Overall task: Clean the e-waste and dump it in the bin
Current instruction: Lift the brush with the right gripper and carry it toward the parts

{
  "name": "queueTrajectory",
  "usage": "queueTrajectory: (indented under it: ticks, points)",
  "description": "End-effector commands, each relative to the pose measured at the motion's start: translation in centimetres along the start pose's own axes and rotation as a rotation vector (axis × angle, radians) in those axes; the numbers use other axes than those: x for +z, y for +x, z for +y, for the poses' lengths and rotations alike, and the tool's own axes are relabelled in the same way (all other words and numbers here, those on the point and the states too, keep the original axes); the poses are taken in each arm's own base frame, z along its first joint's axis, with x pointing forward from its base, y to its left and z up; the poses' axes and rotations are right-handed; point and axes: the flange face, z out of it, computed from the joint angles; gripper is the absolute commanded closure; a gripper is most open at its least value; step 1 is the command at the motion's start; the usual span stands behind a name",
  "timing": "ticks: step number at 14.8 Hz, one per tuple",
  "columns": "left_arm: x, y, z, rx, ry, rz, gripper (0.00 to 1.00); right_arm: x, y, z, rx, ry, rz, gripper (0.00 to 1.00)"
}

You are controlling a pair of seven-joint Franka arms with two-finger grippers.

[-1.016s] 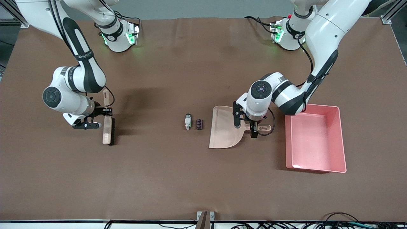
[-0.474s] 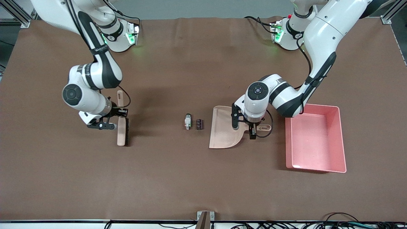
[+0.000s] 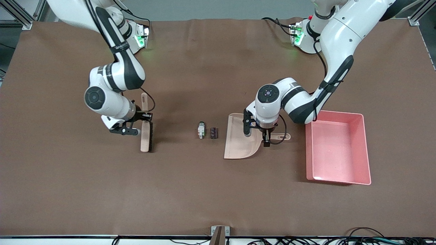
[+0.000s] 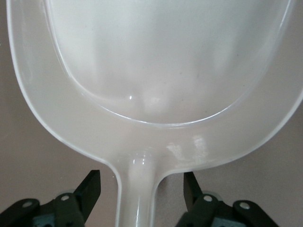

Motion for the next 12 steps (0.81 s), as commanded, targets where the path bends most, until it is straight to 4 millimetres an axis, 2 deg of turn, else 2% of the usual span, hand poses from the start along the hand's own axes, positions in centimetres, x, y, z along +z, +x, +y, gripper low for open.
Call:
queueTrajectory:
  ticks: [1,4,7,8,9,12]
  points:
    - [-0.1,0.1,-0.4,-0.013,0.026,-0.023,0.3,0.4,-1.7,-2.9,0.013,0.005,-0.014,0.99]
    - [0.0,0.1,-0.4,-0.048,0.024,-0.023,0.47,1.3,-4.1,-7.1,-0.052,0.02,0.068,0.99]
    - [0.0,0.0,-0.3,-0.051,0.023,-0.025,0.56,2.2,-6.0,-9.6,-0.075,0.054,0.162,0.99]
    - [0.0,0.0,-0.3,-0.052,0.022,-0.025,0.63,2.6,-6.8,-10.3,-0.082,0.065,0.188,0.99]
    - [0.1,0.1,-0.3,-0.052,0.019,-0.03,0.68,3.0,-7.5,-10.6,-0.088,0.077,0.219,0.99]
    - [0.4,0.0,-0.4,-0.055,0.012,-0.03,0.78,4.4,-8.5,-9.5,-0.086,0.107,0.307,0.99]
